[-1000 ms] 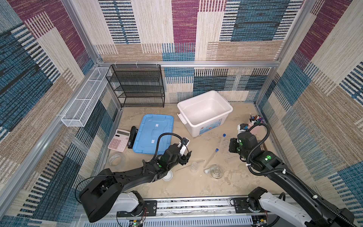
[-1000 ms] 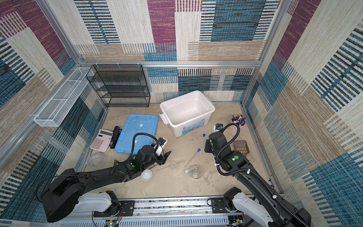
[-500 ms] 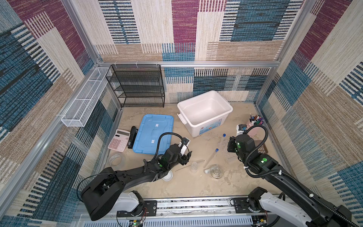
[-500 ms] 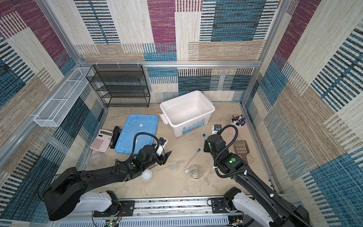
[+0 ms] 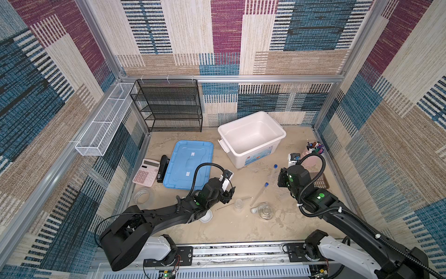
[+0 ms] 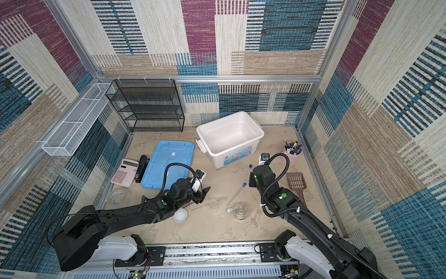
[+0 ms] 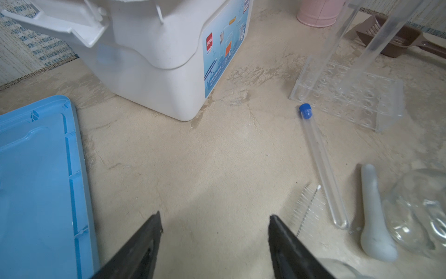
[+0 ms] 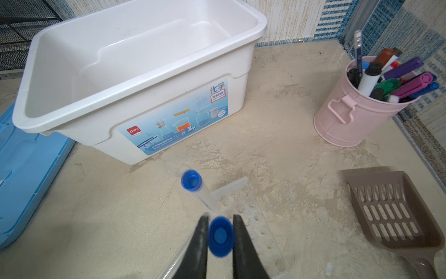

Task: Organize the chemistry lab equipment
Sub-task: 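Carry the tube with the right gripper over the clear rack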

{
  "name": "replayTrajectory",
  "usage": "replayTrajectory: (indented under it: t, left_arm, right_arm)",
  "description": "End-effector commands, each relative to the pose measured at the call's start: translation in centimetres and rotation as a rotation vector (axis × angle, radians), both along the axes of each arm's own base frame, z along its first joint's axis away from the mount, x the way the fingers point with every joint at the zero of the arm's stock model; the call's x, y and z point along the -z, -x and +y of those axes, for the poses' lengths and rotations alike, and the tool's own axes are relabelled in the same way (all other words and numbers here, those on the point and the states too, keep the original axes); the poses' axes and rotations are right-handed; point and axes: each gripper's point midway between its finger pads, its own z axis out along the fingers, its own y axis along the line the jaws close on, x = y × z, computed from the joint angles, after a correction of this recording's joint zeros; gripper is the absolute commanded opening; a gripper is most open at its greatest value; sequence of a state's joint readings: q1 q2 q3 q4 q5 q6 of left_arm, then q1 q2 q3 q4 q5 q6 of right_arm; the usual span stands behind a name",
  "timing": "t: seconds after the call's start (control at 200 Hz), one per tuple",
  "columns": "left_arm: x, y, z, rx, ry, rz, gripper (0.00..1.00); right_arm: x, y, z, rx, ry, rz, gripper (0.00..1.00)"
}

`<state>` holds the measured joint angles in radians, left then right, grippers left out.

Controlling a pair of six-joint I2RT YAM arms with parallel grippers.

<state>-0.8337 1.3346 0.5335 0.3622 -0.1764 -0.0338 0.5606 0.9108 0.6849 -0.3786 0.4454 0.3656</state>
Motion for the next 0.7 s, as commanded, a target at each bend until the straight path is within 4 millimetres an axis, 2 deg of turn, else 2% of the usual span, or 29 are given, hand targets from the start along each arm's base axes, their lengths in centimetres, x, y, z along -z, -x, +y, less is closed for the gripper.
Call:
replayTrajectory:
  t: [0.0,0.691]
  left_arm:
    - [0.0,0.1,0.0,-0.006,0.018,0.013,0.72]
    - [0.3,0.2,0.1,-0.010,0.018,0.020,0.72]
  right_arm:
    - [-0.4,-0.4,0.2,0.005,-0.014,-0.029,0.15]
    - [1.1,-0.6,0.7,-0.026,0.015,-0.003,0.16]
